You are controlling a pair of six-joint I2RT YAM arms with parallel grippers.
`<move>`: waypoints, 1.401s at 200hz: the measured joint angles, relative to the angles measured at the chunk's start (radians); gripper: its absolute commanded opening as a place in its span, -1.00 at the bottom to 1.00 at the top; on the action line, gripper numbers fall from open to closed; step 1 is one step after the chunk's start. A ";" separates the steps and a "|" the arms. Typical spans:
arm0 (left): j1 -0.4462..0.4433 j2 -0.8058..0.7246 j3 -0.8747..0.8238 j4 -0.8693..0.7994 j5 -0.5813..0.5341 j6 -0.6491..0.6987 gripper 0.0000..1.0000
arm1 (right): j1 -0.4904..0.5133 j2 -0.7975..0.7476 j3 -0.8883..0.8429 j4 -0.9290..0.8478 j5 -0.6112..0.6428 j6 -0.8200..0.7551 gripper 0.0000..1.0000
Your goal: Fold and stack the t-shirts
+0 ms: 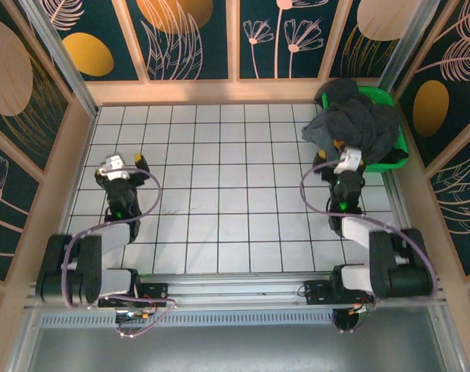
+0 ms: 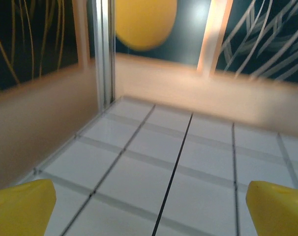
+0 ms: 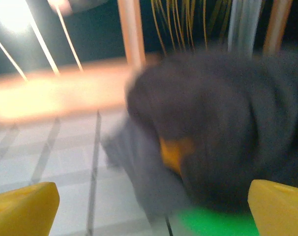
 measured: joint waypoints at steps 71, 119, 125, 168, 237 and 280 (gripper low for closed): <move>-0.010 -0.012 0.790 -0.685 0.012 -0.613 0.98 | -0.185 0.196 1.146 -0.882 -0.032 0.428 0.59; -0.218 0.253 1.020 -1.003 0.276 -0.674 0.84 | -0.229 0.608 1.449 -1.399 -0.041 0.481 0.56; -0.252 0.262 1.020 -1.034 0.290 -0.671 0.79 | -0.238 0.642 1.449 -1.440 -0.053 0.485 0.48; -0.436 0.272 1.017 -1.125 0.383 -0.665 0.22 | -0.275 0.816 1.461 -1.616 -0.147 0.515 -0.82; -0.456 0.269 1.007 -1.141 0.399 -0.666 -0.24 | -0.277 0.576 1.436 -1.526 -0.174 0.553 -1.00; -0.456 0.269 1.007 -1.142 0.403 -0.665 -0.25 | -0.277 0.387 1.444 -1.378 -0.233 0.572 -1.00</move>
